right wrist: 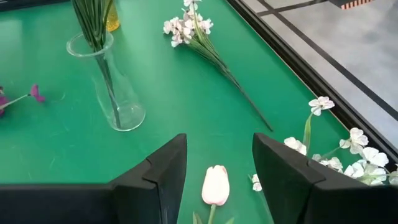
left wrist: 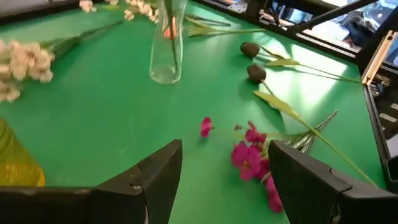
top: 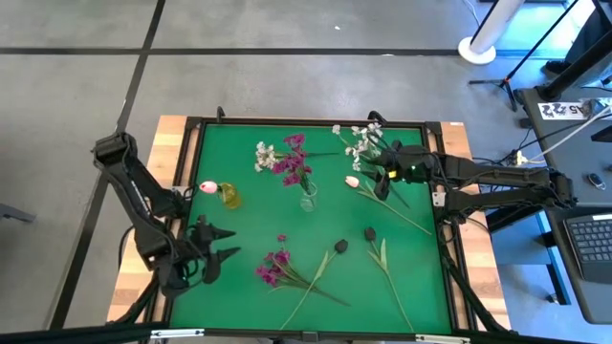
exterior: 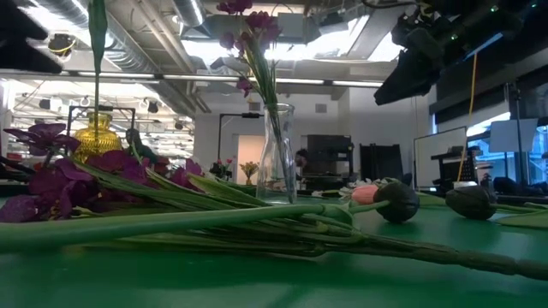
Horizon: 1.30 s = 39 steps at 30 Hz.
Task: Sort flowers into vase by color
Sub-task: Put the pink flower into the yellow vase
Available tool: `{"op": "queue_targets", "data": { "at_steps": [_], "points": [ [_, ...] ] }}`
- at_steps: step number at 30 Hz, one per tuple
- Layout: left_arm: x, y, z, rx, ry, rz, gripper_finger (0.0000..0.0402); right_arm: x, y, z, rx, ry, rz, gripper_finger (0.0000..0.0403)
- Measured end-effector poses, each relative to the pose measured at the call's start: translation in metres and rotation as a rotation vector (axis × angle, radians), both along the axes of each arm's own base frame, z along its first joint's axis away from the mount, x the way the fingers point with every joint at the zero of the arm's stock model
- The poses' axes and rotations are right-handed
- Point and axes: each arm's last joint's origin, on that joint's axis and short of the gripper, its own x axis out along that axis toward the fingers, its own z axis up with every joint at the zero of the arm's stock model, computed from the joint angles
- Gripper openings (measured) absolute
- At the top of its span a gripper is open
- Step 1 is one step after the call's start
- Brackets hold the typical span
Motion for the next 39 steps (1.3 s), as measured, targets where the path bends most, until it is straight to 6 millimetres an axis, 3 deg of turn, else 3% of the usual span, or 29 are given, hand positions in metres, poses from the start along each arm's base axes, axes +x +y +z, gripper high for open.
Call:
{"op": "queue_targets", "data": {
  "at_steps": [7,19,30,39],
  "points": [
    [-0.01,0.006,-0.019,-0.027,-0.05,0.013,0.0233,-0.005,0.001,-0.011,0.065,0.109,-0.024,0.0182],
    [-0.022,0.018,-0.043,-0.048,-0.117,0.021,0.0233,0.002,0.002,-0.061,0.315,0.496,-0.101,0.0182],
    [-0.021,0.018,-0.045,-0.057,-0.12,0.022,0.0233,0.016,0.0,-0.102,0.384,0.728,-0.113,0.0182],
    [-0.021,0.018,-0.045,-0.057,-0.12,0.022,0.0233,0.023,-0.002,-0.119,0.399,0.788,-0.118,0.0182]
  ]
}}
